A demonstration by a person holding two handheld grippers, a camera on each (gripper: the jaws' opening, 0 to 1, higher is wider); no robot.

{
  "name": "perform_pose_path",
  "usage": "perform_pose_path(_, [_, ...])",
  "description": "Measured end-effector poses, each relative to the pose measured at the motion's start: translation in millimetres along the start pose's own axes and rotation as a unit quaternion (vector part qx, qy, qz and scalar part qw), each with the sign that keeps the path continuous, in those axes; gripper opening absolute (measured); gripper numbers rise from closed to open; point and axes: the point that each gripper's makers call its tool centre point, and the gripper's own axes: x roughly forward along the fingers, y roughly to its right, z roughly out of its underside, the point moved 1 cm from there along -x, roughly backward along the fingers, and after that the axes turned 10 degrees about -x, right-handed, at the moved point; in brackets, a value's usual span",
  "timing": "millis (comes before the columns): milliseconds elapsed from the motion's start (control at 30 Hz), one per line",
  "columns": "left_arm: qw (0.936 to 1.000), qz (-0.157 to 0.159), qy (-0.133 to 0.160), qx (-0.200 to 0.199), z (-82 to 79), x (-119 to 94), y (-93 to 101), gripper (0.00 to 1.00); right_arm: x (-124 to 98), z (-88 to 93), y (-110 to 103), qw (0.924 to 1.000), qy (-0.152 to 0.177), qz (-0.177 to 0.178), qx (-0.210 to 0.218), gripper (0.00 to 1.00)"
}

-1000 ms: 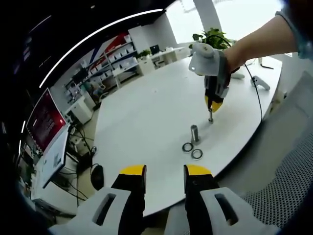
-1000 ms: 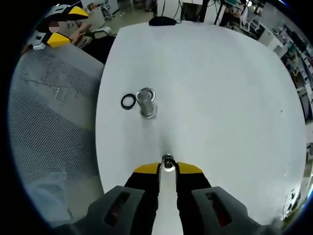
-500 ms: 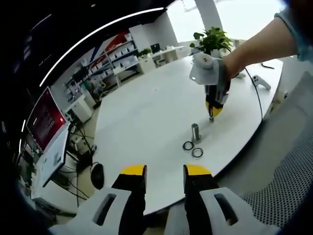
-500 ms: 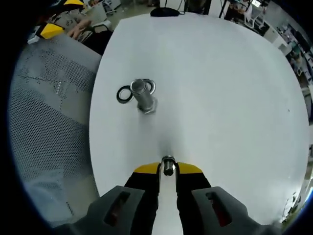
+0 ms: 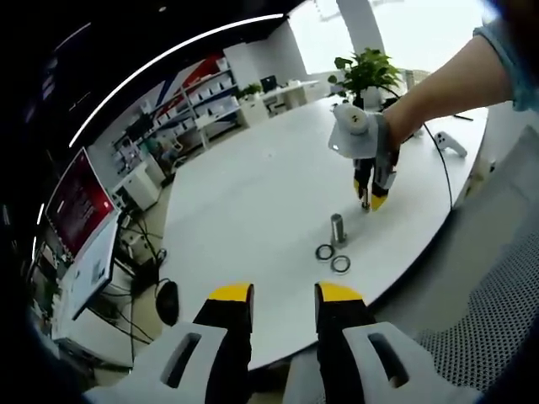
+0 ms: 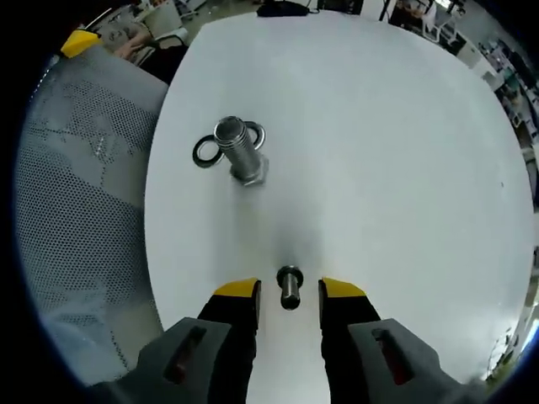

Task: Place the washer onto the threaded stud by aligning its center hole with the stud, sliding it down to the base, and recovering from edge contact or off-axis alignment until the washer reaches the visible bottom stop.

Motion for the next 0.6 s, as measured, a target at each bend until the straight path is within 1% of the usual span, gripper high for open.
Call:
perform_pose_path(33, [1.0000,0.000,0.001,0.000,-0.3,0.0,-0.1,0.27,-3.6,-0.8,0.5,0.9999,0.008,0.007,0.005,0.31])
perform_pose_path(133, [1.0000,0.000,0.002,0.001,-0.7,-0.1,0.3,0.27,-12.7,-4.3,-0.6,0.9989,0.031,0.019,0.028,0.35])
perform_pose_path(167, [1.0000,0.001,0.003,0.003,-1.2,-0.3,0.8,0.27,-16.8,-3.2,-3.8,0.9984,0.037,0.019,0.037,0.37])
perform_pose_path(267, [1.0000,0.002,0.008,0.005,-2.7,-0.7,1.5,0.27,-26.6,2.1,-13.0,0.9978,0.047,0.022,0.042,0.41])
perform_pose_path(367, [0.9999,0.003,0.009,0.007,-3.0,-1.4,2.6,0.27,-40.4,7.2,-20.1,0.9955,0.067,0.028,0.060,0.44])
perform_pose_path(400, [0.9999,0.005,0.009,0.008,-3.2,-1.6,3.3,0.27,-48.1,6.9,-24.6,0.9932,0.085,0.029,0.074,0.45])
perform_pose_path(533, [0.9998,0.007,0.015,0.011,-5.0,-2.1,4.9,0.27,-75.6,12.5,-34.1,0.9837,0.135,0.037,0.112,0.45])
perform_pose_path(567, [0.9997,0.011,0.019,0.013,-6.8,-3.0,7.0,0.27,-81.6,13.5,-36.2,0.9807,0.146,0.040,0.124,0.45])
perform_pose_path(600, [0.9994,0.016,0.025,0.015,-8.8,-4.0,9.2,0.27,-91.4,14.1,-39.5,0.9748,0.165,0.044,0.143,0.45])
